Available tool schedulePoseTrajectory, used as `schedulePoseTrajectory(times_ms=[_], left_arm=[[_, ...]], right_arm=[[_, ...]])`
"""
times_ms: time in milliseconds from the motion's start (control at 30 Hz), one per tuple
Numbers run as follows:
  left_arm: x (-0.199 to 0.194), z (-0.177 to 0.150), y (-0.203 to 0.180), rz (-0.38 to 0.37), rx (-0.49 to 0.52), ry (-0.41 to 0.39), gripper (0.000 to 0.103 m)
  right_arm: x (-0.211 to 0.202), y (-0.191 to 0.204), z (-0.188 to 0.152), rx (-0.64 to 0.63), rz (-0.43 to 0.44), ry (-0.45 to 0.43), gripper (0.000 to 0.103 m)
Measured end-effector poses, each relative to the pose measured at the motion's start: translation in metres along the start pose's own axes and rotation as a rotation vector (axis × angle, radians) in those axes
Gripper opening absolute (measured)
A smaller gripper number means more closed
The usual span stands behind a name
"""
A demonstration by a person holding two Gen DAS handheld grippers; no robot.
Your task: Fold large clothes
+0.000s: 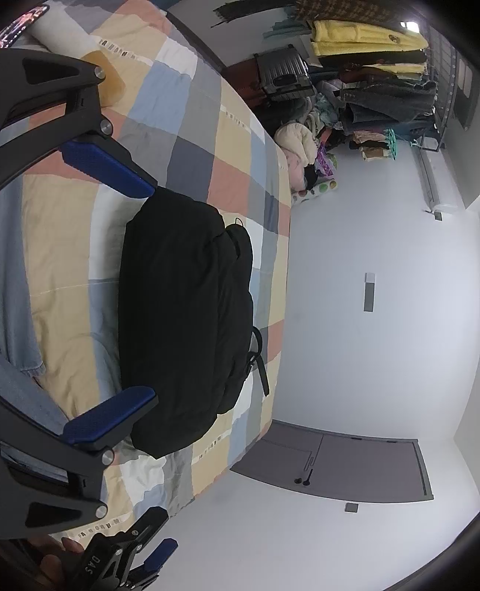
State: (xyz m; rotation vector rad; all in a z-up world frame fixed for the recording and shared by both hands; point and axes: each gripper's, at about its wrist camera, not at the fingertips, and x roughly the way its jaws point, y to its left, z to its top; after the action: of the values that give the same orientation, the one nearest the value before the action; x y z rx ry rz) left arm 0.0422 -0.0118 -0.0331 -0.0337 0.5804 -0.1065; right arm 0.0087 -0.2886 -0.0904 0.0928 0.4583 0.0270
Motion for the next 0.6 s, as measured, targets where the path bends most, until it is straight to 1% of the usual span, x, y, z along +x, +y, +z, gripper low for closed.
schedulePoseTrajectory(times_ms=[200, 333, 600], left_arm=[[0.0007, -0.0009, -0.0023, -0.007, 0.005, 0.005, 0.103], [-0.0018, -0.0014, -0.0040, 0.006, 0.021, -0.006, 0.103], [-0.0034, -0.0027, -0.0081, -0.007, 0.033, -0.004, 0.103]], right_arm=[[-0.0021, 0.0013, -0.0004, -0.014, -0.016, -0.007, 0.103], [-0.0016, -0.0016, -0.0020, -0.004, -0.011, 0.001, 0.103], [-0.0007, -0.0020, -0.0025, -0.005, -0.012, 0.001, 0.103]])
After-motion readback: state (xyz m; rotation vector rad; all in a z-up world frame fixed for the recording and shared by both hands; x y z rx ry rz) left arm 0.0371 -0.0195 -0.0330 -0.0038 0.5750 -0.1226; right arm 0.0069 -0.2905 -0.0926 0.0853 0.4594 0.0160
